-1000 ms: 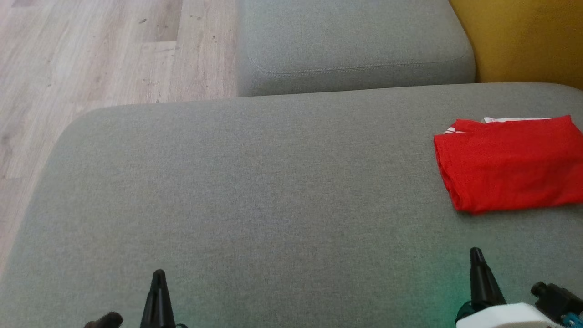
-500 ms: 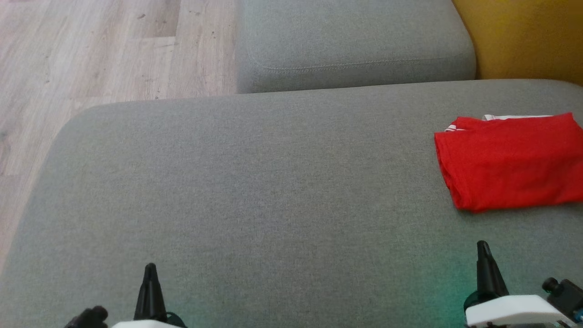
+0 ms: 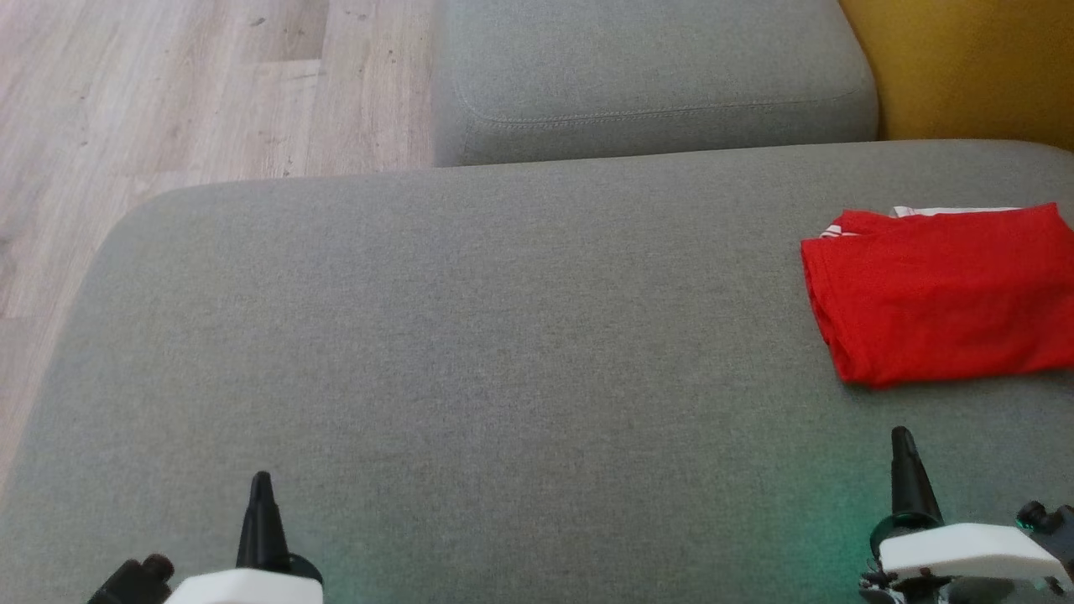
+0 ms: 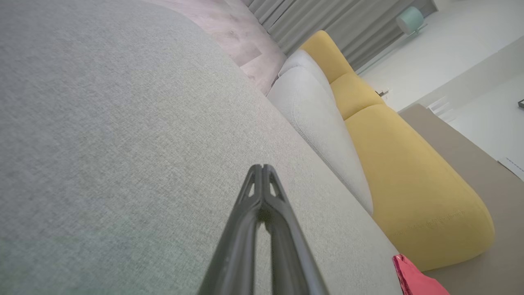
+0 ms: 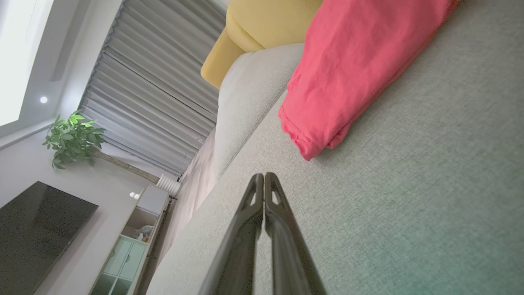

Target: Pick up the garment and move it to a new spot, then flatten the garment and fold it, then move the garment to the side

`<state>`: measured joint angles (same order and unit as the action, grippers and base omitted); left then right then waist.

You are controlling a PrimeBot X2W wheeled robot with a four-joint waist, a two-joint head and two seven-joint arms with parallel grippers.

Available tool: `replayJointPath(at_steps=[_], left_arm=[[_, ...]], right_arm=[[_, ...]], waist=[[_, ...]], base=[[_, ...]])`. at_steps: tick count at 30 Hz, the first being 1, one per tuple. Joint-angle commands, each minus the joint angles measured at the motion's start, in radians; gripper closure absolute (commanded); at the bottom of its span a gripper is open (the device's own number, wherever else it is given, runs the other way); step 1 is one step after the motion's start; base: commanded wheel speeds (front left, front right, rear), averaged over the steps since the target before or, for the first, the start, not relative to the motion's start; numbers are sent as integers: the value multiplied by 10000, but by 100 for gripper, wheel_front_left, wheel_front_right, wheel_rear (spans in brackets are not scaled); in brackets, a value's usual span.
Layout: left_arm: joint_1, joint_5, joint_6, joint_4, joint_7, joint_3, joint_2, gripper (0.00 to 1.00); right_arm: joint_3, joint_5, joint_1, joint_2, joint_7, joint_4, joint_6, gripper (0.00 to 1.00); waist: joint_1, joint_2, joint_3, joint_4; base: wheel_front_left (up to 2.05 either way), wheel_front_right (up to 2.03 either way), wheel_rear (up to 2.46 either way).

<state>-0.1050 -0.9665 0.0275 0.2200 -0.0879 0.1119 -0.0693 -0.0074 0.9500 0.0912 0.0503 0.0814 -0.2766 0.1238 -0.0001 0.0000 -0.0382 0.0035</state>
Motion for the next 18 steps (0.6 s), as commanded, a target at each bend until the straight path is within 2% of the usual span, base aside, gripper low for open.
replayJointPath(at_steps=[1,18], left_arm=[[560,-262,64,-251,27,-323,-141,100],[1028,-2269,360,-105,517,-768,-145,100]], right_arm=[[55,286,-600,230,-55,326,38,100],[-171,2311,-1015,243,-540,330,48,100]], waist=[[1,0,8,-1],[1,0,132,-11]], base=[[0,0,0],[0,0,0]])
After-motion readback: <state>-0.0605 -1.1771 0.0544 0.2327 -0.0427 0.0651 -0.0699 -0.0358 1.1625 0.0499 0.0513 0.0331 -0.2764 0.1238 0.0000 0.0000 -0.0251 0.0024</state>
